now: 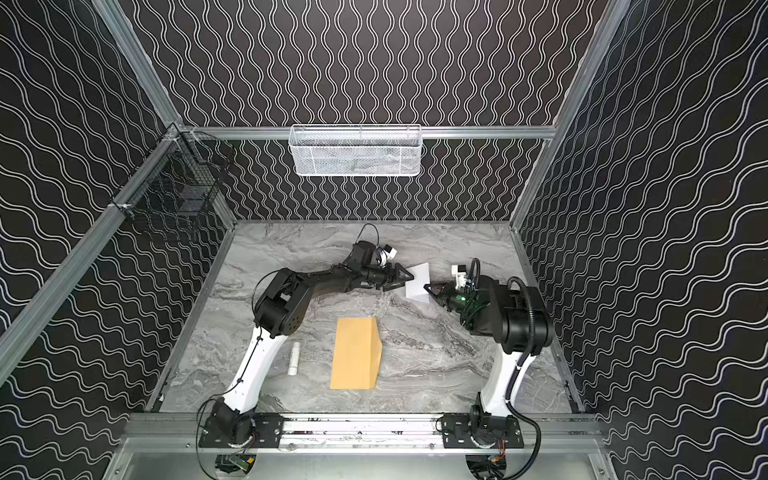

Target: Place the letter into the envelope and seal it

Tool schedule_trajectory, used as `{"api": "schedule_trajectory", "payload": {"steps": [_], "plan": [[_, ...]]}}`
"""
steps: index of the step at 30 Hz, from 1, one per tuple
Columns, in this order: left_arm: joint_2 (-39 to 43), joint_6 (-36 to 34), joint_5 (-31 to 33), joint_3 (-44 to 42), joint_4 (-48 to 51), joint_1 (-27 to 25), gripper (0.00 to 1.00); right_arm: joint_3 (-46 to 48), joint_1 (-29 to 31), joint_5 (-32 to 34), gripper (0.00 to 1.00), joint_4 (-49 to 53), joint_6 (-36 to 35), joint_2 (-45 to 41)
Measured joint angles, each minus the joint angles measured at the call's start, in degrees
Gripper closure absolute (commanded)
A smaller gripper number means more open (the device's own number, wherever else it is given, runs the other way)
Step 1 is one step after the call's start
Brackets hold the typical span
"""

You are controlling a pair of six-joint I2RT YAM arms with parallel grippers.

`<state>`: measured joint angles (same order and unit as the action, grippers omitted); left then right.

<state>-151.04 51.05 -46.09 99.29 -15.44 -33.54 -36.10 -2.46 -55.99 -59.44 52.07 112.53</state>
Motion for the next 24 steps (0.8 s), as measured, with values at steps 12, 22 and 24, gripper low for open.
{"api": "schedule_trajectory", "payload": {"steps": [12,22,24], "plan": [[-0.1,1.5,-0.6,-1.7,-0.3,0.6,0.68,-3.1,2.5,2.7,1.00,9.9,-3.8,1.3],[1.2,2.7,-0.9,-4.7,-2.3,0.9,1.00,-3.3,3.1,3.7,0.83,15.0,-5.9,0.1],[2.5,2.7,-0.9,-6.1,-2.7,0.9,1.00,-3.3,3.1,3.7,0.72,16.9,-6.9,-1.6]]}}
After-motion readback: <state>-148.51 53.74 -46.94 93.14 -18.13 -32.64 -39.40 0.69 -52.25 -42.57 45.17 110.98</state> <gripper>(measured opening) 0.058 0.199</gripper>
